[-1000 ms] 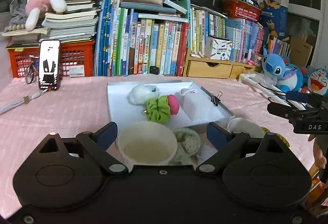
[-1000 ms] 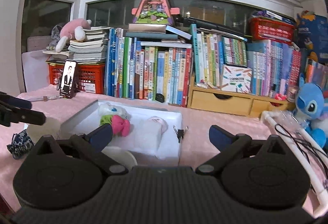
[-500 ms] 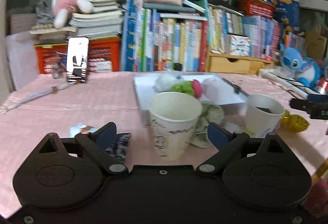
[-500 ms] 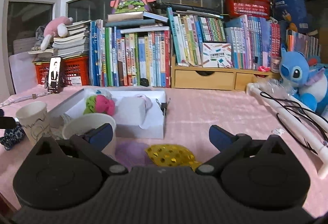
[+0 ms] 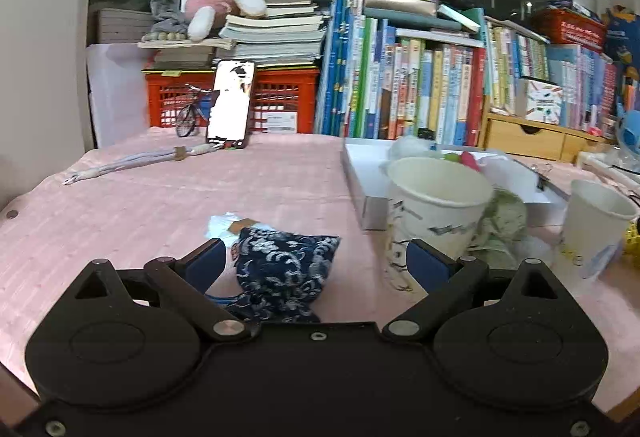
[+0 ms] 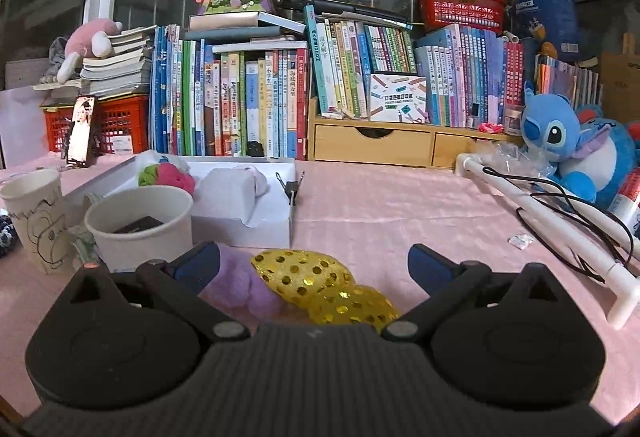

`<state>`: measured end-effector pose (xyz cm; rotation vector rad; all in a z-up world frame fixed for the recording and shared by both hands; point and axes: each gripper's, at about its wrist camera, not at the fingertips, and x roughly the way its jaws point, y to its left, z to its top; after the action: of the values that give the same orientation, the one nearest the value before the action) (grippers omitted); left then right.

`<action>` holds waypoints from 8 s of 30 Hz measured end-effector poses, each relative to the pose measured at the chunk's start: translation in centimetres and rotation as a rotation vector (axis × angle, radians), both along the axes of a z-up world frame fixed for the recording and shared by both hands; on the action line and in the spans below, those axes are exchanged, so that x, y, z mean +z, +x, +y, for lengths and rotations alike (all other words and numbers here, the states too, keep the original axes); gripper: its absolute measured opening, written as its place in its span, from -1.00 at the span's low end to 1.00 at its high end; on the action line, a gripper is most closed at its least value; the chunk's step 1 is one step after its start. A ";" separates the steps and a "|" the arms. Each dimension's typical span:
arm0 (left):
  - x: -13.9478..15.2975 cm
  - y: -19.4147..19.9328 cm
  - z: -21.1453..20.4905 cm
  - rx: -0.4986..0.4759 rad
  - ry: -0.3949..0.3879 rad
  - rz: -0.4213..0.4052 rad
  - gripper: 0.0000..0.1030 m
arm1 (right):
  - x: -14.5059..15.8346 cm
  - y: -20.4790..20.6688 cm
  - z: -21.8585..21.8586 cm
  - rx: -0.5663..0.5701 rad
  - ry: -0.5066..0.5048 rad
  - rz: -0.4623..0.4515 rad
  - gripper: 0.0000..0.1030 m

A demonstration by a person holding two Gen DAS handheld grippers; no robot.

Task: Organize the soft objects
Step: 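Withdraw both tools from the tray toward the pouch and gold bow, then grasp the navy floral pouch with the left tool while the right tool grasps the gold sequined bow, then carry the pouch and gold bow into the white tray with both tools, then open both tools to release the pouch and bow in the tray, then move the left tool to the blue mask pack while the right tool approaches the lavender plush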

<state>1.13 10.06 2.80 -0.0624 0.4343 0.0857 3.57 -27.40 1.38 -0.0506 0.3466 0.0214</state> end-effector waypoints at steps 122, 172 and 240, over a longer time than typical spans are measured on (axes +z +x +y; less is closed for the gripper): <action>5.6 26.5 -2.7 -0.177 -0.216 0.536 -0.09 | 4.8 19.3 -0.2 -0.127 0.500 0.446 0.03; 7.1 26.1 -6.3 -0.256 -0.148 0.488 0.67 | 4.1 21.0 0.4 -0.029 0.525 0.576 0.56; -2.4 9.2 6.1 -0.105 0.092 0.169 0.95 | -0.9 3.8 0.4 0.269 -0.071 0.171 0.96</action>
<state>10.30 16.13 0.38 0.0589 0.6008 0.0071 7.37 -26.96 0.52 -0.1664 0.5093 0.2806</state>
